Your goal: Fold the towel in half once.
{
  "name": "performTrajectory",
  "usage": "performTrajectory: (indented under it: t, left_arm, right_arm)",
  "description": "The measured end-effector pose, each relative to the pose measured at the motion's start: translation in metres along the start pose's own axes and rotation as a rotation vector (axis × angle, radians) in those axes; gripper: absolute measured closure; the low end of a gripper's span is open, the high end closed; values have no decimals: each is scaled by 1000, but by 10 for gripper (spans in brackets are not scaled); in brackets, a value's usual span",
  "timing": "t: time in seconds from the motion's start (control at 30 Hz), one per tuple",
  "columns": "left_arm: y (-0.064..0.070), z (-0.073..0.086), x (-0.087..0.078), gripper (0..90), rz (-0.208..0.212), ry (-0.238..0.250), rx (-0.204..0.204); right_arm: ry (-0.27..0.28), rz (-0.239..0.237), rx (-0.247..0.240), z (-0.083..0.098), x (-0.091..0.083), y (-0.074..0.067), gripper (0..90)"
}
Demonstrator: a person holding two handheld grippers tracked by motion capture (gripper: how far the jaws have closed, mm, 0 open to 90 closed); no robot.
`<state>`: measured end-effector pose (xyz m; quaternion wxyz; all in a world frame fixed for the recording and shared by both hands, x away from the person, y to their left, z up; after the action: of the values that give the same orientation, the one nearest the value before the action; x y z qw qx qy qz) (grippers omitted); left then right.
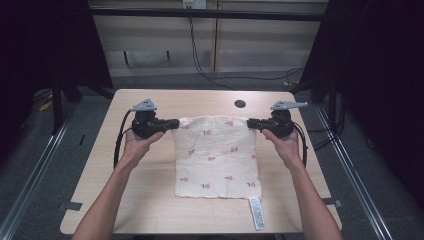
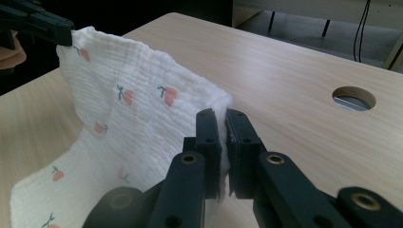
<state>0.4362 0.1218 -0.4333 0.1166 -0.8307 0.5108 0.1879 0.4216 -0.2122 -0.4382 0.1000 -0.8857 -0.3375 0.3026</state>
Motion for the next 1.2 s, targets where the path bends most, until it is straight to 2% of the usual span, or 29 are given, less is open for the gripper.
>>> performTrajectory:
  t: [0.17, 0.4, 0.43, 0.47, 0.5, 0.77, 0.97, 1.07, 1.2]
  left_arm:
    - [9, 12, 8, 867, -3, -43, 24]
    - [21, 18, 12, 865, 30, -38, 42]
    - [23, 20, 11, 865, 31, -38, 42]
    - [23, 21, 10, 866, 28, -40, 37]
    - [24, 23, 7, 865, 34, -39, 36]
    - [29, 24, -7, 866, 38, -44, 55]
    - [39, 34, -14, 866, 39, -71, 82]
    - [45, 32, -24, 866, 52, -55, 86]
    - [52, 34, -28, 866, 61, -50, 80]
  right_arm:
    - [-11, -6, 2, 13, 1, 0, 847]
    - [-27, -30, 2, 31, -2, -4, 845]
    - [-27, -30, 2, 31, -2, -4, 845]
    - [-31, -62, 18, 34, -4, -7, 841]
    - [-34, -71, 21, 36, -5, -8, 841]
    - [-40, -70, 2, 42, -19, -12, 838]
    - [-64, -67, -15, 54, -29, -18, 835]
    - [-70, -74, -37, 57, -36, -26, 835]
    - [-68, -82, -58, 58, -40, -34, 834]
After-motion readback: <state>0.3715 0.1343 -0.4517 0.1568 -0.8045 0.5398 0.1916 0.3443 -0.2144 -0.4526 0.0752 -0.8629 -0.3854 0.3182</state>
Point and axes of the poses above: each handheld gripper's, and its own axes: x roughly forward along the jaws, z roughly out of its underside, y roughly to its right, the point moved 6 cm from there along x, roughly forward along the jaws, and after that the axes turned 13 degrees about x, right-handed, at the moved point
